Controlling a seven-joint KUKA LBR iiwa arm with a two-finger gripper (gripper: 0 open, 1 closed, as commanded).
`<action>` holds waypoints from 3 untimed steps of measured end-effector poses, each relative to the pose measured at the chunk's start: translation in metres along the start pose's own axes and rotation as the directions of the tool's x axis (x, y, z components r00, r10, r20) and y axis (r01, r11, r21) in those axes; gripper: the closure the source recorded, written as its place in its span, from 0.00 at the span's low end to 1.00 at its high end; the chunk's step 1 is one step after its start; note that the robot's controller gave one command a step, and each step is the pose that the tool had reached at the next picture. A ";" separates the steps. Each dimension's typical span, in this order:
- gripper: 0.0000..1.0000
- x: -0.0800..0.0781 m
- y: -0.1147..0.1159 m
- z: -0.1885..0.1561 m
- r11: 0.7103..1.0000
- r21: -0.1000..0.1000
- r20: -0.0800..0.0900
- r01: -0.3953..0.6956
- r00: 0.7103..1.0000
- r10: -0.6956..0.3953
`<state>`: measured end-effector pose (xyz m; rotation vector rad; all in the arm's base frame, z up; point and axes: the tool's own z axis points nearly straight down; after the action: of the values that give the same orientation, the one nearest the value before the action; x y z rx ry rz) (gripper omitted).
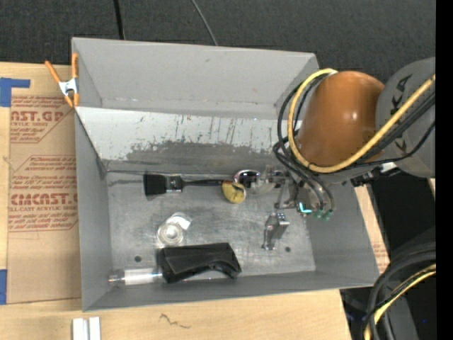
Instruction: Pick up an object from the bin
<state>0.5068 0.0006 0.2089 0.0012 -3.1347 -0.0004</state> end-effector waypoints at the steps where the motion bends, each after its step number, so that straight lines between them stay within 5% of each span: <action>1: 0.00 -0.002 0.000 -0.004 1.000 0.000 0.008 0.000 1.000 0.000; 2: 0.00 0.008 0.027 0.028 0.999 0.002 0.015 0.054 0.998 -0.054; 3: 0.00 0.009 0.055 0.059 0.967 0.000 0.004 0.256 0.967 -0.256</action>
Offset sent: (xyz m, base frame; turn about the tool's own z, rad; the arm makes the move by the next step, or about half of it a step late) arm -0.0258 0.0712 -0.0771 -0.1406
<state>0.4977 0.0561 0.1504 0.4062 -3.1126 -0.0021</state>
